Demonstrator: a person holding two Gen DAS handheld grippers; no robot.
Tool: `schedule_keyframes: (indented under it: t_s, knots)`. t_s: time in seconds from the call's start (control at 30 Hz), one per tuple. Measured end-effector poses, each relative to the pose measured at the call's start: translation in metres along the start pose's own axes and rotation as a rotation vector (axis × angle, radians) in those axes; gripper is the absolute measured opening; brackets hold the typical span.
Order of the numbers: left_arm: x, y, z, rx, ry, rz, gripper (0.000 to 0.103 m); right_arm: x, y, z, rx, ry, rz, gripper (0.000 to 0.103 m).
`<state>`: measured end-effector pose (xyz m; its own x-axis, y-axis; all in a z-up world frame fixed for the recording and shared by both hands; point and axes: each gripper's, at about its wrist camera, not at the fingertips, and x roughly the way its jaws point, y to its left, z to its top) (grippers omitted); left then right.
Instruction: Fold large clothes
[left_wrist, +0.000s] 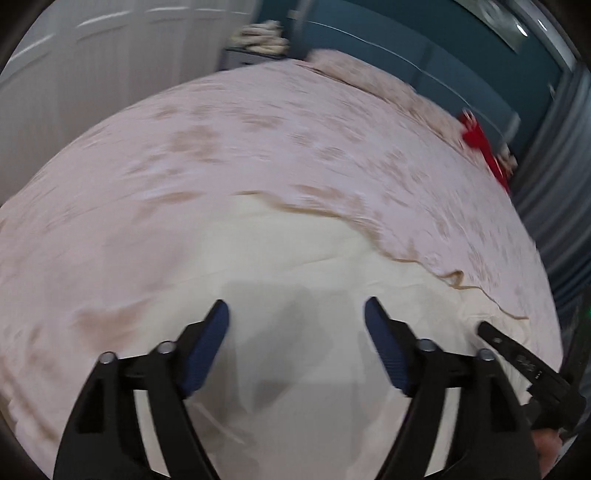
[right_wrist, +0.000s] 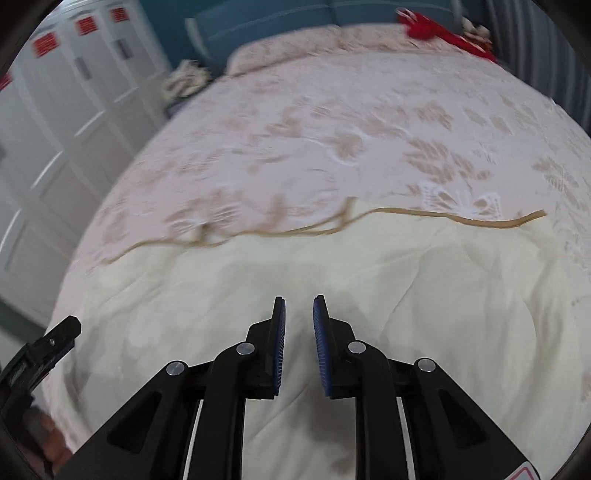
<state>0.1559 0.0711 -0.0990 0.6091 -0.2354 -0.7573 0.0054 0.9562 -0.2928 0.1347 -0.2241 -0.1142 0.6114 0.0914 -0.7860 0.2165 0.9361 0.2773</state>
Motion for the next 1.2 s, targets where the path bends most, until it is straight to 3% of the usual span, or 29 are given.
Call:
schedule_keyframes:
  t_s: [0.13, 0.23, 0.3, 0.43, 0.53, 0.63, 0.77, 0.9, 1.03, 1.17, 1.2]
  knots:
    - [-0.014, 0.067, -0.026, -0.173, 0.078, 0.005, 0.076, -0.006, 0.034, -0.031, -0.049, 0.05, 0.052, 0.017]
    - [-0.015, 0.089, -0.047, -0.249, 0.095, -0.035, 0.076, 0.001, 0.046, -0.047, -0.053, 0.084, 0.055, 0.017]
    - [-0.015, 0.087, -0.052, -0.219, 0.101, -0.036, 0.077, 0.009, 0.051, -0.056, -0.059, 0.104, 0.036, 0.017]
    - [-0.008, 0.078, -0.052, -0.2, 0.102, -0.034, 0.09, 0.019, 0.051, -0.066, -0.054, 0.122, 0.012, 0.016]
    - [0.006, 0.079, -0.056, -0.206, 0.175, -0.002, 0.091, 0.027, 0.052, -0.069, -0.061, 0.134, -0.005, 0.016]
    - [-0.001, 0.086, -0.063, -0.317, 0.17, -0.026, 0.089, 0.034, 0.047, -0.07, -0.043, 0.145, 0.005, 0.014]
    - [0.012, 0.069, -0.062, -0.258, 0.192, -0.071, 0.089, 0.038, 0.046, -0.07, -0.041, 0.152, 0.004, 0.012]
    - [0.016, 0.057, -0.055, -0.255, 0.191, -0.079, 0.077, 0.005, 0.049, -0.07, -0.039, 0.15, 0.019, 0.013]
    - [0.005, 0.043, -0.051, -0.199, 0.177, -0.081, 0.053, -0.033, 0.041, -0.101, -0.062, 0.16, 0.014, 0.013]
    - [-0.026, 0.023, -0.047, -0.111, 0.121, -0.078, 0.03, -0.031, 0.032, -0.122, -0.04, 0.194, 0.015, 0.012]
    - [-0.033, 0.018, -0.045, -0.096, 0.11, -0.085, 0.028, -0.029, 0.031, -0.124, -0.039, 0.195, 0.012, 0.012]
